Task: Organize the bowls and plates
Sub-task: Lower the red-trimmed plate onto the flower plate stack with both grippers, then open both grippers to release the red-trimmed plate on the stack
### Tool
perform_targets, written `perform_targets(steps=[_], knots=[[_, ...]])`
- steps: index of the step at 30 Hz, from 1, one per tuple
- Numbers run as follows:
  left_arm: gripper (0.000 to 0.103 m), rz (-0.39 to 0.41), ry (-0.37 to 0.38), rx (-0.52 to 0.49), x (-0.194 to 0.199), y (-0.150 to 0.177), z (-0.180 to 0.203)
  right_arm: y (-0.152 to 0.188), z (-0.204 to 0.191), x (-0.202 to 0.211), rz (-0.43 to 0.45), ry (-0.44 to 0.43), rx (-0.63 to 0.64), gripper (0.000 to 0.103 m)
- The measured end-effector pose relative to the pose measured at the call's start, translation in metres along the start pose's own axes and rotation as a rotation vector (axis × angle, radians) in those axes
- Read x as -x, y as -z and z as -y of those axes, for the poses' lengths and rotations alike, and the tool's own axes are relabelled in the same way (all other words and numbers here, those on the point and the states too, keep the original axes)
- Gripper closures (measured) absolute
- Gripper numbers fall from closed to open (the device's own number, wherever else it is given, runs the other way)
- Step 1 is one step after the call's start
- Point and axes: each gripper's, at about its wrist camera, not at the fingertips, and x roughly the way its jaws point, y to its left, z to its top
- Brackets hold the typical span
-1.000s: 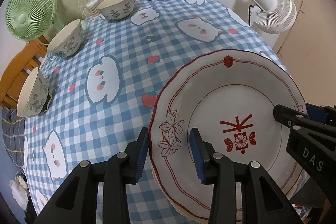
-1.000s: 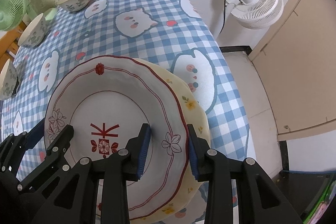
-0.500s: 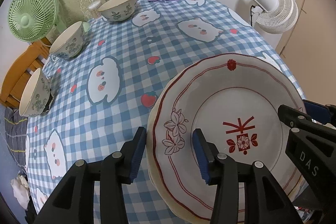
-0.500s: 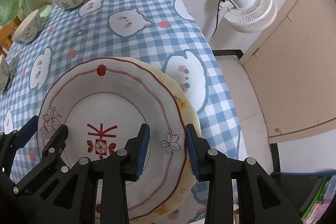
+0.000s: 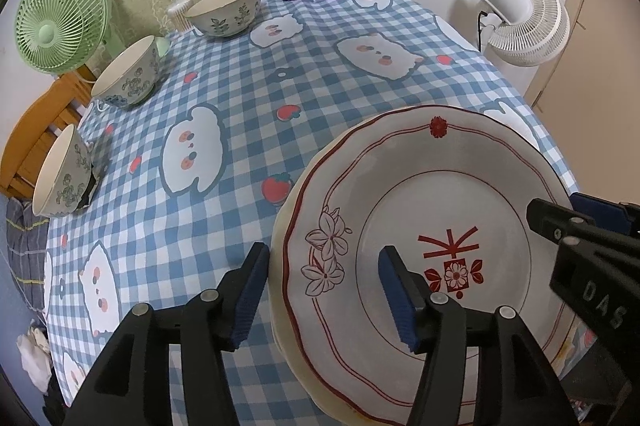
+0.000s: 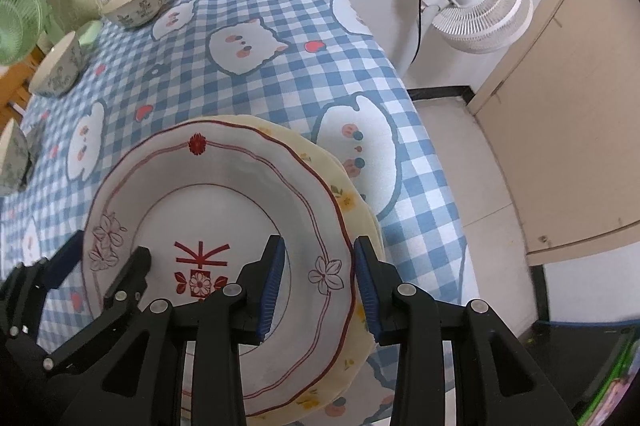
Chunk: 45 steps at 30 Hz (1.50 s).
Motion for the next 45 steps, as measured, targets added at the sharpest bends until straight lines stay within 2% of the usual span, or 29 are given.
perform_targets(steps=[3,11,18,26,35,39,45], knots=[[0.04,-0.01,0.017,0.011,0.001,0.001,-0.001,-0.001,0.002,0.002,-0.004,-0.021,-0.001,0.063],[0.035,-0.008,0.013,0.034,0.011,0.001,-0.001,-0.006,0.003,0.012,0.002,-0.06,0.01,0.063],[0.035,0.006,0.01,0.053,0.02,-0.002,0.002,-0.016,-0.011,0.023,0.025,-0.112,0.082,0.063],[0.035,0.001,0.018,0.1,0.015,-0.001,-0.002,-0.015,-0.031,0.003,0.0,-0.178,0.171,0.063],[0.035,-0.045,-0.007,0.131,0.0,-0.006,0.0,-0.021,-0.032,-0.018,-0.049,-0.243,0.237,0.064],[0.035,-0.078,-0.025,0.134,-0.005,-0.005,0.002,-0.02,-0.038,-0.018,-0.052,-0.222,0.33,0.065],[0.035,-0.092,-0.058,0.158,-0.006,-0.007,0.006,-0.025,-0.034,-0.019,-0.074,-0.234,0.35,0.066]])
